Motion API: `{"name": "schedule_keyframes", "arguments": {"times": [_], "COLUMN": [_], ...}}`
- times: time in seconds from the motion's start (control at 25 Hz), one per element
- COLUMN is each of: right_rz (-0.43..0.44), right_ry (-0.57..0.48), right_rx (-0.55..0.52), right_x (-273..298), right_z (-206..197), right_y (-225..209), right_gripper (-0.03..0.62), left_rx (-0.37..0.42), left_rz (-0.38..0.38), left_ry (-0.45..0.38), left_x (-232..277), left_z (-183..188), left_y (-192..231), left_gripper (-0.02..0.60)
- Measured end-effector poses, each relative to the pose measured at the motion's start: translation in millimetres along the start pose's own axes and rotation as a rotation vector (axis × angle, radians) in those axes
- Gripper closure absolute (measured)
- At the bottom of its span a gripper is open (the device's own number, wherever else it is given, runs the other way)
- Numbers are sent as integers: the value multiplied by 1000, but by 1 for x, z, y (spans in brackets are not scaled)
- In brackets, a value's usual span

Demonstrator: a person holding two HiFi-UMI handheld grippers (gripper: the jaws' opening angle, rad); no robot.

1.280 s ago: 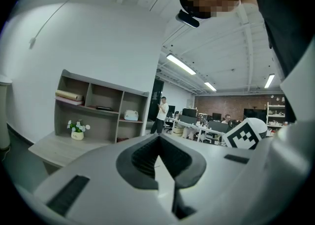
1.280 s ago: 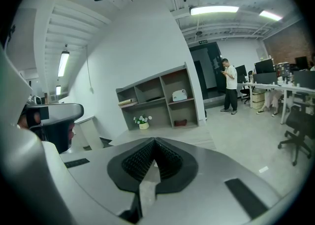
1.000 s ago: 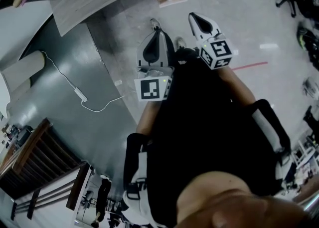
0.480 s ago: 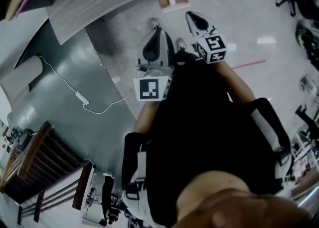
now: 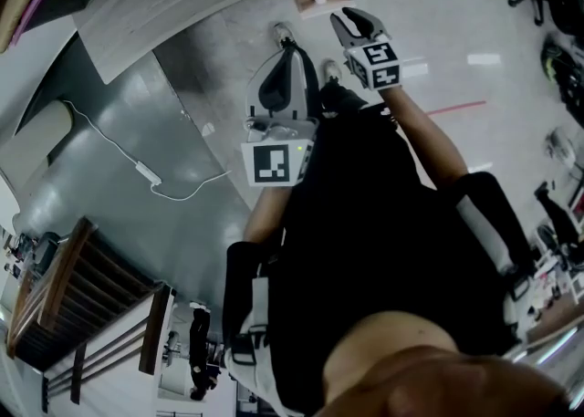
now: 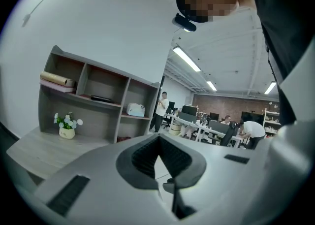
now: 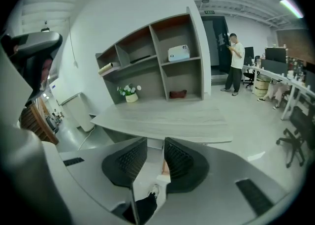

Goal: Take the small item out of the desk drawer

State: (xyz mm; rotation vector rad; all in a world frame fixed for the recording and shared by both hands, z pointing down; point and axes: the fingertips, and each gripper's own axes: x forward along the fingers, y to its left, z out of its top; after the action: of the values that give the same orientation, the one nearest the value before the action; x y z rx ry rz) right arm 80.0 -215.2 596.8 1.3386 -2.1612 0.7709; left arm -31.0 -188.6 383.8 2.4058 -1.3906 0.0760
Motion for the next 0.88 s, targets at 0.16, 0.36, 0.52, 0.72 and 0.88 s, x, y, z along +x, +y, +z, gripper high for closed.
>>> {"name": "schedule_keyframes", "arguments": {"times": [0.16,0.36,0.52,0.72,0.88], "right_rz": [-29,-52,-66,-99,-114], "right_ry": [73,188,281,379,417], "right_rx": [-10,16,17,26,43], "right_x": [34,73,102,138,164], "right_z": [-24,-58,-90,-126,-149], "right_y": [-20,-37,-51,-70,-84], "right_gripper": [488,455,421,402,396], "left_rx": [-11,-29,-43,-46,-48], "left_rz": [7,21,32,25,26], "left_ry": [6,12,17,23,36], "left_x": [12,20,27,37,44], "left_z": [0,-1,-3,-5,-9], "left_y": [11,23,27,29,33], "left_gripper": [591,591,591,591,591]}}
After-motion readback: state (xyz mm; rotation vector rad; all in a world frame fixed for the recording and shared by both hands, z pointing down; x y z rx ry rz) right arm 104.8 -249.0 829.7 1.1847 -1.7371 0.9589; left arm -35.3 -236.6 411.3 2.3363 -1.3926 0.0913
